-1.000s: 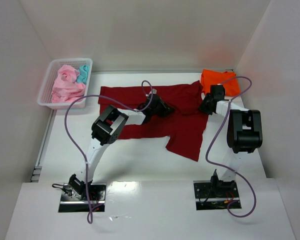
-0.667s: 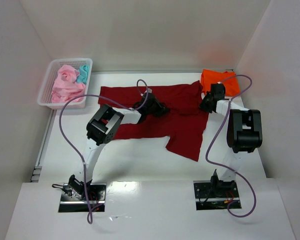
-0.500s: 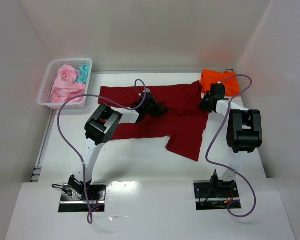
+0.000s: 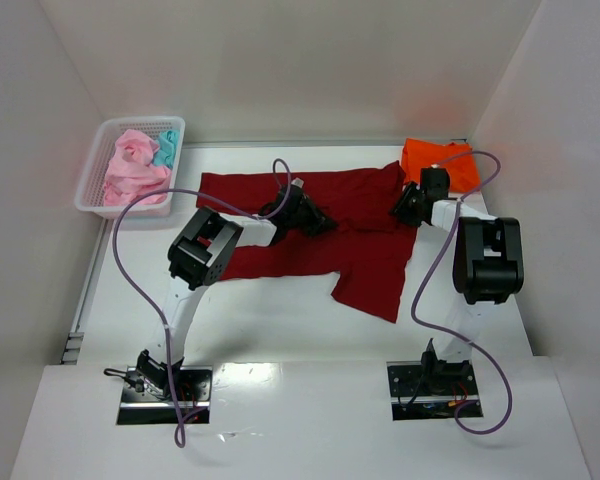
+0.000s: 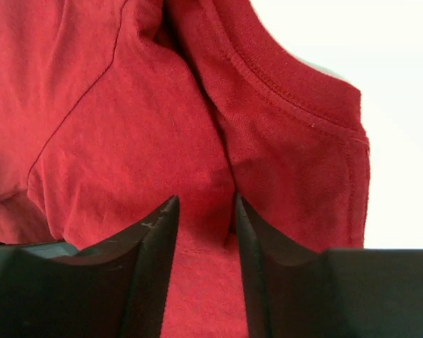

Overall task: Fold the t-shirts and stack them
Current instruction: Grap the side of the flattened tshirt closest away from the robot with both arms

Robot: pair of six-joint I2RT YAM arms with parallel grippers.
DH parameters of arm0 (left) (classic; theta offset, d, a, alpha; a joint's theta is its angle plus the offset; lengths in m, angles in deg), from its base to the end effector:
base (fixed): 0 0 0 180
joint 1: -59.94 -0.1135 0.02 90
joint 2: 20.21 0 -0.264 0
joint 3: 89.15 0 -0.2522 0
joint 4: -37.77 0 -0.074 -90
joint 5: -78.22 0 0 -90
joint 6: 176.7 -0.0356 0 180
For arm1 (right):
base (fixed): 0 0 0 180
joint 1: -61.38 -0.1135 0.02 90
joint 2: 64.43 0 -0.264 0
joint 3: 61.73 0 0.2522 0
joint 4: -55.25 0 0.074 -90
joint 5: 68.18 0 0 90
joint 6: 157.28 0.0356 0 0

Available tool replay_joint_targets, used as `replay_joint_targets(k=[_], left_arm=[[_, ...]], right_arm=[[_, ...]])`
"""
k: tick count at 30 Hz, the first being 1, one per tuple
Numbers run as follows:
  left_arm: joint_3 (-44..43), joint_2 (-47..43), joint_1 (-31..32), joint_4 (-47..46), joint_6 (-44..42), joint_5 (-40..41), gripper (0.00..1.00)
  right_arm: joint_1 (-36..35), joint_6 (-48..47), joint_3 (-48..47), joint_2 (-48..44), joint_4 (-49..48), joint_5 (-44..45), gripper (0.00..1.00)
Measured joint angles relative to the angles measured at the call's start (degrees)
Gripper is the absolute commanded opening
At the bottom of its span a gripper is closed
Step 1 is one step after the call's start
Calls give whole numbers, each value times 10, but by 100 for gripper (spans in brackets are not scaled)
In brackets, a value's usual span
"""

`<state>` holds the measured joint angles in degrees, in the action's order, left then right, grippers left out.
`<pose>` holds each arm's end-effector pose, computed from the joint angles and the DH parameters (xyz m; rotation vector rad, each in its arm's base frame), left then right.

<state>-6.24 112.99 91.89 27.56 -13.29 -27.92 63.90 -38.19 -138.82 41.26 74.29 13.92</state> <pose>0.4205 -0.2739 0.1101 -0.6276 2.2390 -1.3523 0.3863 -0.0121 0.1662 0.5983 2.3519 0.3790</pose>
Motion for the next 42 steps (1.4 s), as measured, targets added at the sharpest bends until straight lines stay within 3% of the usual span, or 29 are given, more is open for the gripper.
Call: replay_joint_targets(k=[5, 9, 14, 38, 40, 42], left_arm=[[-8, 0, 0, 4, -12, -23, 2], [-8, 0, 0, 9, -17, -31, 2], [-8, 0, 0, 16, -28, -38, 2], [-7, -30, -12, 45, -57, -98, 2], [-7, -30, -12, 49, -60, -102, 7], [-7, -30, -12, 55, -63, -106, 23]], right_arm=[[0, 0, 0, 8, 0, -9, 32], [0, 3, 0, 9, 0, -11, 16], [0, 4, 0, 12, 2, -14, 12], [11, 4, -17, -21, 68, 2, 14], [11, 4, -17, -21, 70, 3, 14], [11, 4, -17, -21, 71, 5, 18]])
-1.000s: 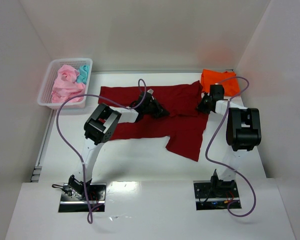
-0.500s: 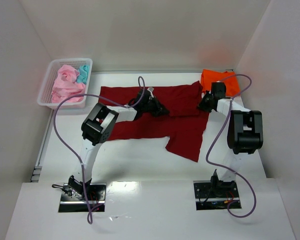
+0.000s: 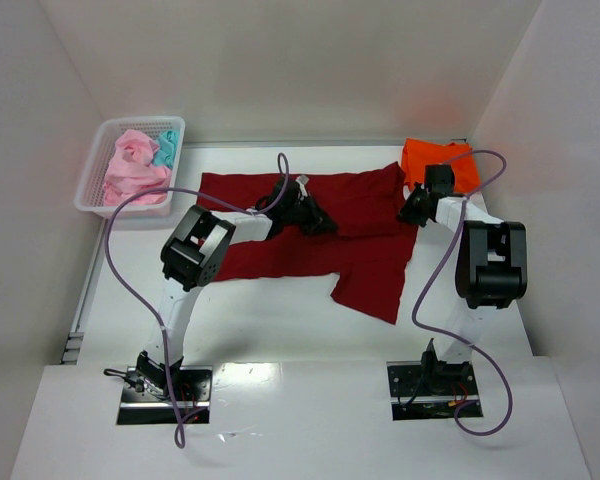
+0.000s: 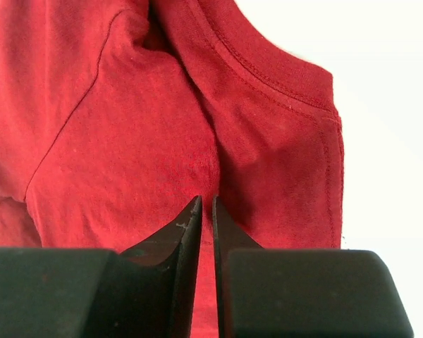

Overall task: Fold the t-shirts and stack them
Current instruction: Grap the side of the flattened tshirt closest away from the robot with both arms

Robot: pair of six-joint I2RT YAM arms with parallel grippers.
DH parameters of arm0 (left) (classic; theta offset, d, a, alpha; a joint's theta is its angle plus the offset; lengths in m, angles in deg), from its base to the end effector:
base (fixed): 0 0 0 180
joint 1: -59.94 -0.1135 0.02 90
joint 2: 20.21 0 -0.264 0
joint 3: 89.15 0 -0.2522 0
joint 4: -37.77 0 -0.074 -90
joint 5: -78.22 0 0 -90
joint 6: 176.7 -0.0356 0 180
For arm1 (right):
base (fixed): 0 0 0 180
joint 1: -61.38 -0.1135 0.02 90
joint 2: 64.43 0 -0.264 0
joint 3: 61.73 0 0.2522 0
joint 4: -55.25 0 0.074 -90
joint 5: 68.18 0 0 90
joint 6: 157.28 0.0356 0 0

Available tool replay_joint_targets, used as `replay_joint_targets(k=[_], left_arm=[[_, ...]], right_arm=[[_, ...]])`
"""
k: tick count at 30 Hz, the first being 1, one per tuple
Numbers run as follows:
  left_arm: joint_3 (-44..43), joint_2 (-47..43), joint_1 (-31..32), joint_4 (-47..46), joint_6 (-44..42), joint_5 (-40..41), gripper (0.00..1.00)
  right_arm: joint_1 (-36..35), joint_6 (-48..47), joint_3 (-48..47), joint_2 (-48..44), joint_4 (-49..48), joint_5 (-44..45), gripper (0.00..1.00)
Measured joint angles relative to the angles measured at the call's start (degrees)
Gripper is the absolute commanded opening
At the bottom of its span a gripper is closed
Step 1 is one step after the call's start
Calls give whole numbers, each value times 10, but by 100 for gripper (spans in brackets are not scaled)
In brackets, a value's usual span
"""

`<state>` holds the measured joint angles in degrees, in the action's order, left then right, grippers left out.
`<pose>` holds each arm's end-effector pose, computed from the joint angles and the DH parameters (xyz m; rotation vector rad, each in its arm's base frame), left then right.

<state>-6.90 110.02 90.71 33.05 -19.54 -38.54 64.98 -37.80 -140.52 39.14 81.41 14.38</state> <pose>0.4187 -0.2680 0.1303 -0.4137 2.3404 -1.4387 0.3793 -0.0192 0.1796 0.6518 2.3959 0.3545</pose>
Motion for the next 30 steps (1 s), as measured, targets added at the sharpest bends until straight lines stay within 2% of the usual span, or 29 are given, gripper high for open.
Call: replay_joint_targets(k=[1, 2, 6, 7, 13, 16, 20, 21, 25, 30], left_arm=[[0, 0, 0, 4, -5, -2, 49], [0, 0, 0, 7, -8, -4, 57], [0, -1, -3, 20, -17, -6, 78], [0, -2, -4, 18, -23, -9, 80], [-17, -40, -32, 50, -78, -14, 84], [-51, -63, -66, 74, -130, -1, 85], [-87, -83, -123, 83, -188, 31, 85], [-95, -84, -139, 84, -201, 38, 83], [-113, -84, -201, 109, -255, 88, 81], [-132, -68, -240, 170, -316, 155, 82]], right_arm=[[0, -1, 0, 0, 1, 1, 22], [0, -1, 0, 0, 2, 1, 25], [0, -4, 0, 0, 5, 2, 34], [0, -5, -1, 0, 6, 2, 35], [0, -18, -42, -2, 7, -5, 58], [0, -25, -75, -4, -2, -10, 62], [0, -33, -125, 14, -26, -19, 62], [0, -35, -137, 27, -34, -25, 54], [0, -40, -163, 84, -58, -55, 40], [0, -38, -219, 179, -46, -78, 40]])
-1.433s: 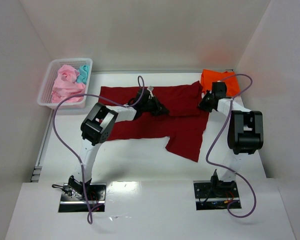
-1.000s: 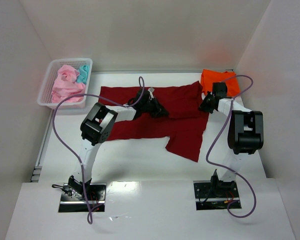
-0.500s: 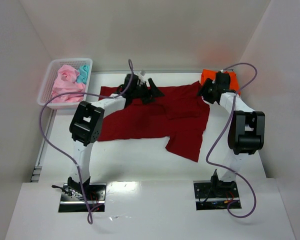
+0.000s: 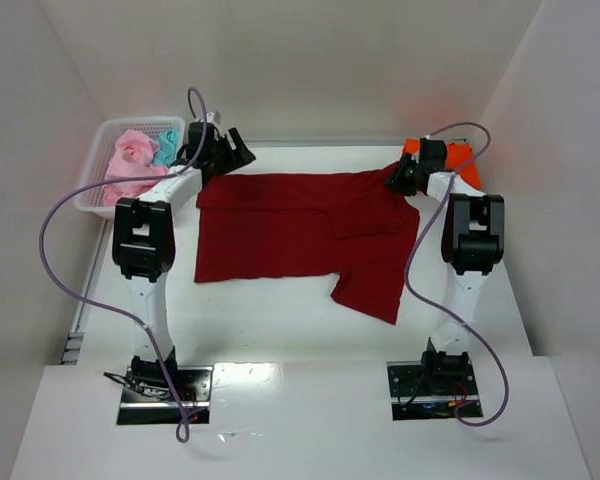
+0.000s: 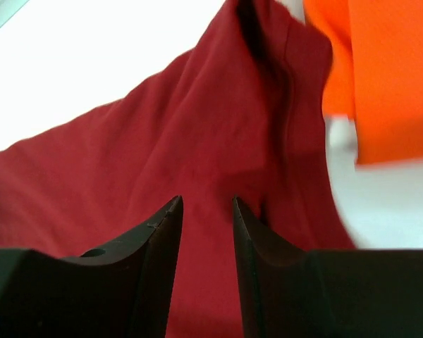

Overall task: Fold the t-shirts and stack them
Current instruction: Grap the side of the flattened tshirt closest away from the robot with both arms

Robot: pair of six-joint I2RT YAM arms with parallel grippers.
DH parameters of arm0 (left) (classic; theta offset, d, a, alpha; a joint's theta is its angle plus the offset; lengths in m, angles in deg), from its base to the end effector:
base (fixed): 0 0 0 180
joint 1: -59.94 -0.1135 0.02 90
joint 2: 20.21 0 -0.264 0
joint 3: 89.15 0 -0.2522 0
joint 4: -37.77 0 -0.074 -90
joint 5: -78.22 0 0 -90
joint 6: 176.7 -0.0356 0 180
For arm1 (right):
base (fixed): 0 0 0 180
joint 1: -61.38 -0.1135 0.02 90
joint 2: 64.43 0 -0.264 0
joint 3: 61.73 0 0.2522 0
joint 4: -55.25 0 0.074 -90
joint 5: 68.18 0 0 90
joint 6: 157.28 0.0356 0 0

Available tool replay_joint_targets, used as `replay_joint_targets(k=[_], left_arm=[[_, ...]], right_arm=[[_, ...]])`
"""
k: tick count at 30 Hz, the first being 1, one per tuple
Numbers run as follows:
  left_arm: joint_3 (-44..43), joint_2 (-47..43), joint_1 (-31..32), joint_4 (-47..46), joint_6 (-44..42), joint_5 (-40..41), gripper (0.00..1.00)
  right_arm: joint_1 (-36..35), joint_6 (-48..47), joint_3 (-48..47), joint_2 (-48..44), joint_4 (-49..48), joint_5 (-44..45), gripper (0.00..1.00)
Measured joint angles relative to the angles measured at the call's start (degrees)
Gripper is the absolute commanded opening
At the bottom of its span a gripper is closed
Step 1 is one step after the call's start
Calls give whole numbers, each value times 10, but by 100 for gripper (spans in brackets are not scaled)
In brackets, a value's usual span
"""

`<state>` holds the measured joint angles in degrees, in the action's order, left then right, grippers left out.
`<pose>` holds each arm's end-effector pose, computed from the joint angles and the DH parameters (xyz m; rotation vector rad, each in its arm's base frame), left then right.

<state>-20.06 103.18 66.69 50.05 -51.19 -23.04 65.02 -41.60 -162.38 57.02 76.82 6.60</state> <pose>0.5061 -0.0669 0.2338 -0.3845 2.0213 -0.6626 0.4732 -0.0207 0.1761 0.4561 2.2858 0.5015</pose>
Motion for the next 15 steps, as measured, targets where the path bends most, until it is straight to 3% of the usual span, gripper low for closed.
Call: replay_joint_targets(k=[6, 15], left_arm=[[-72, 49, 6, 75, -54, 37, 82], [-78, 55, 11, 138, -82, 86, 83]], right_arm=[[-6, -4, -98, 65, 28, -1, 40], [-32, -19, -187, 99, 80, 76, 37]])
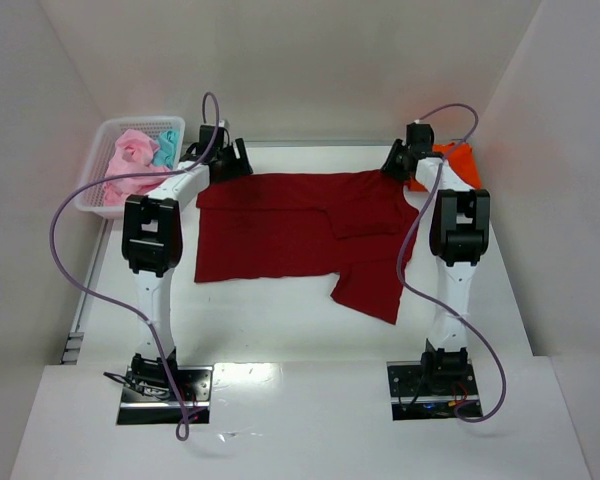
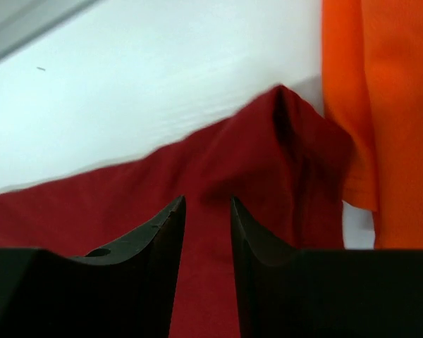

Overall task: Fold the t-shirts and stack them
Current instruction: Grap the side of the flattened tshirt closest away from the robot with both arms

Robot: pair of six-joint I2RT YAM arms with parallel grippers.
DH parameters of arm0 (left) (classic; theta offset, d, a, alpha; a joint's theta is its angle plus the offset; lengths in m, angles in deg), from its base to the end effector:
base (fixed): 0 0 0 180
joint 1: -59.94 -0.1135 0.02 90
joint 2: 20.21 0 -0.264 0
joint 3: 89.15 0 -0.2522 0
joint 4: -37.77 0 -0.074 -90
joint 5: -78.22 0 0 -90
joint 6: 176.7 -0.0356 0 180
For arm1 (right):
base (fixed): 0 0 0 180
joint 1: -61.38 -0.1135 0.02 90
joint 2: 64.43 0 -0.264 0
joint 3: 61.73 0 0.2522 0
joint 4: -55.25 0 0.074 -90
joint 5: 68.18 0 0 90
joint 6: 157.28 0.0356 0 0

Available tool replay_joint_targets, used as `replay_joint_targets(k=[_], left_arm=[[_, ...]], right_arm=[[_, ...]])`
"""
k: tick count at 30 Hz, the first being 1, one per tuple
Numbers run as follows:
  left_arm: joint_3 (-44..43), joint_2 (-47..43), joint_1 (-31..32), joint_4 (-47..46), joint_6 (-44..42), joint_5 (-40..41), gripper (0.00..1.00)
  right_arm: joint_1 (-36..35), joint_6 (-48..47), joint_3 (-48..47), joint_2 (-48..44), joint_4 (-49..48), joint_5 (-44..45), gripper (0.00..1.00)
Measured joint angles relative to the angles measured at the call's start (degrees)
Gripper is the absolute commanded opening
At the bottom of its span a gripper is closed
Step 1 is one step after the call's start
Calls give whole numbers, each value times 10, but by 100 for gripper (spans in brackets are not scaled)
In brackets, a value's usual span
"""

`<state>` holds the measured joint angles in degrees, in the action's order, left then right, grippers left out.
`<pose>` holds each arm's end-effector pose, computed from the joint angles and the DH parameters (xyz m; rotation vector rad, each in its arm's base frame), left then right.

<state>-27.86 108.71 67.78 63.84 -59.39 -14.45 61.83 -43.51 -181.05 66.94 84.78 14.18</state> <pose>0.5173 -0.0729 0.2094 -0.3513 2.2034 -0.3907 0.5229 0.0006 0.1864 0.4176 2.2777 0.3617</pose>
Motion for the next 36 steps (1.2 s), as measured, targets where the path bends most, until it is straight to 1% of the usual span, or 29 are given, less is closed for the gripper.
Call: replay_joint_targets(k=[5, 10, 18, 23, 27, 28, 29, 30, 35, 36], left_arm=[[-2, 0, 0, 16, -4, 11, 84], [-18, 14, 0, 33, -4, 12, 84], [-36, 29, 0, 58, -4, 18, 85], [-40, 35, 0, 68, -4, 20, 85], [-47, 41, 0, 71, -4, 21, 85], [-48, 41, 0, 73, -4, 21, 87], [-49, 42, 0, 75, -4, 21, 87], [-50, 42, 0, 75, -4, 21, 87], [-64, 42, 0, 79, -18, 16, 87], [-65, 42, 0, 79, -20, 14, 87]], right_arm=[[-2, -8, 15, 6, 28, 33, 37], [-2, -11, 35, 6, 33, 54, 37], [-1, -14, 40, 4, 32, 69, 37], [3, -14, 65, -13, 30, 75, 37], [11, -16, 76, -23, 32, 67, 46], [12, -16, 76, -25, 34, 64, 50], [14, -17, 76, -27, 36, 59, 56], [15, -18, 76, -28, 37, 52, 59], [13, -20, 46, -35, 54, 12, 70], [12, -21, 35, -36, 54, 8, 70]])
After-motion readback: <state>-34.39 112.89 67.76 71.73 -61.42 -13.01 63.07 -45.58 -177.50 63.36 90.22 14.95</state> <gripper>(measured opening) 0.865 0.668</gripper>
